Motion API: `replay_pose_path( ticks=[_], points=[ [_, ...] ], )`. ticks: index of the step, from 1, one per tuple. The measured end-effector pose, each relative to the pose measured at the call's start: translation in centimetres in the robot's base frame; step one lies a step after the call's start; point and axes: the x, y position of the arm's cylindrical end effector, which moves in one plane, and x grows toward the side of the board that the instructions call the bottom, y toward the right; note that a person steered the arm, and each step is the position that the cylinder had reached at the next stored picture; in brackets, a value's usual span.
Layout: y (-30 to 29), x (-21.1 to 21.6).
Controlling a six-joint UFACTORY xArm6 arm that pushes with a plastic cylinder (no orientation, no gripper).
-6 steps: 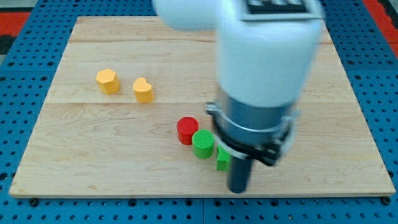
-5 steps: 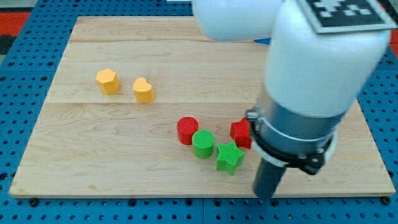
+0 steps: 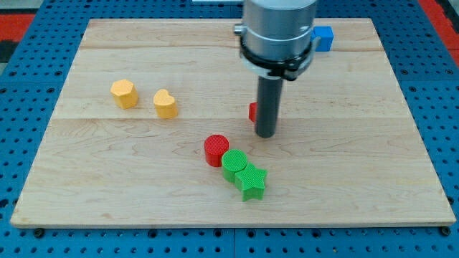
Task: Separate the red star from green star
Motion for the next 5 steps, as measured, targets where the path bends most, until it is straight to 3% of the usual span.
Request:
replay_pose_path(
  ticks=[2, 5],
  points=[
    [0.3, -6.8],
    [-12.3, -8.1]
  ],
)
